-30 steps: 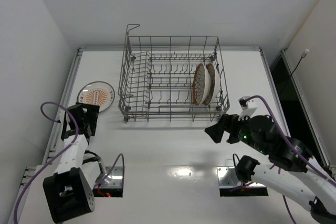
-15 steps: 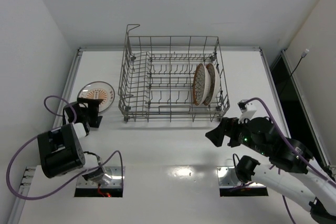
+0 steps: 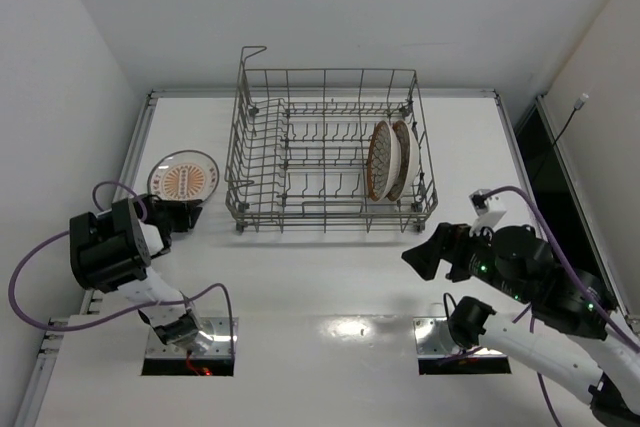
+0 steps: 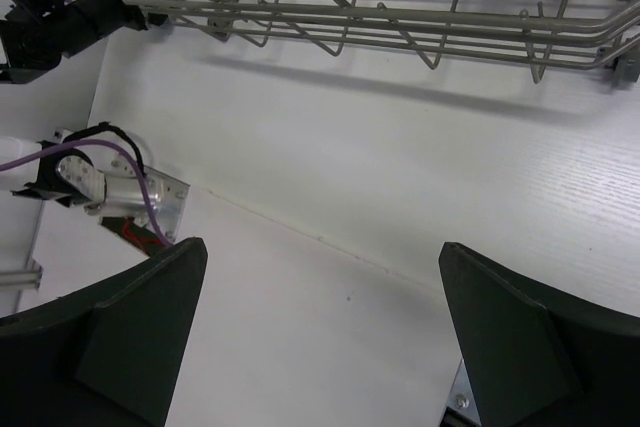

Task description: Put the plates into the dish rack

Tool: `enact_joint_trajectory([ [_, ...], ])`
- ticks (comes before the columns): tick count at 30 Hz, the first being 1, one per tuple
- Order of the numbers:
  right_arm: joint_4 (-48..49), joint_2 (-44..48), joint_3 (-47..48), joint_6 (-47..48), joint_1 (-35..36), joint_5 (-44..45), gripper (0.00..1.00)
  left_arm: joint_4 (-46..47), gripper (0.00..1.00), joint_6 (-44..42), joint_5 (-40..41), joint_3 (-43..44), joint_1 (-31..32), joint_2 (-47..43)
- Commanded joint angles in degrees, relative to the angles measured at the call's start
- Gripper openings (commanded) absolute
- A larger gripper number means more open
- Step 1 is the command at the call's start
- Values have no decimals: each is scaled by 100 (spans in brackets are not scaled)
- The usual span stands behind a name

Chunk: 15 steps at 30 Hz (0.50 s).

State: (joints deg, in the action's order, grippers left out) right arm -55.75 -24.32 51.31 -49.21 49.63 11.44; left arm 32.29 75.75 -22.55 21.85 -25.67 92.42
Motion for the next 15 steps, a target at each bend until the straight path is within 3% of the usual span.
enact_joint_trajectory([
  [1, -129, 120, 300, -158, 12, 174, 100, 31, 23, -200, -110, -128, -61, 399],
  [2, -182, 120, 301, -159, 12, 174, 100, 162, 13, -200, -232, -128, -61, 521],
  [5, -235, 225, 353, -159, -41, 227, 100, 163, 0, -253, -355, -128, -114, 584],
  [12, -358, 331, 406, -264, -41, 227, 100, 23, 0, -253, -409, -128, -114, 233],
  [15, -358, 384, 345, -264, -41, 227, 100, -223, 0, -253, -409, -75, -219, -434],
])
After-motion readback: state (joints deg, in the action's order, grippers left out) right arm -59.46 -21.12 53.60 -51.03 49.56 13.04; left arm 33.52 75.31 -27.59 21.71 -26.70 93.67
